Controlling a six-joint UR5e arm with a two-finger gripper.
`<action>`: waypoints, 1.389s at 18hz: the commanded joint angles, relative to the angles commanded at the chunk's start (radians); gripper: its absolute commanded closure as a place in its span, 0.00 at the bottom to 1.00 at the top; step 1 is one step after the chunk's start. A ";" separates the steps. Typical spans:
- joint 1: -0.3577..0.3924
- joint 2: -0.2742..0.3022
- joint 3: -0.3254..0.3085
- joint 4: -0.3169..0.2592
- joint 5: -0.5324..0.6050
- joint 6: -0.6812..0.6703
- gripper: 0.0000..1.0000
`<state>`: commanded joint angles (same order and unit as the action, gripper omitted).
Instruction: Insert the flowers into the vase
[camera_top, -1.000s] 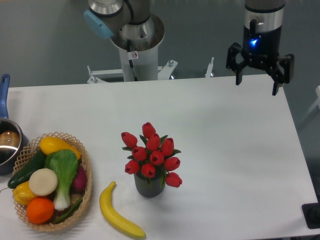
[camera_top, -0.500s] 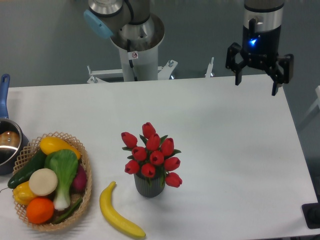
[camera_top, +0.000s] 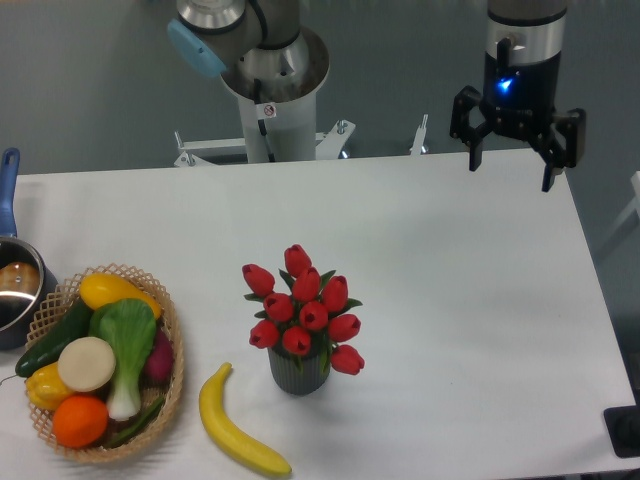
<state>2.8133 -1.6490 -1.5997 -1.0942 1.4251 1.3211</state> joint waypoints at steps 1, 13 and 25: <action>-0.002 0.005 -0.026 0.043 -0.005 -0.026 0.00; -0.005 -0.003 -0.059 0.094 -0.156 -0.178 0.00; -0.009 -0.005 -0.039 0.099 -0.152 -0.227 0.00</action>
<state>2.8041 -1.6536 -1.6385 -0.9956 1.2732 1.0937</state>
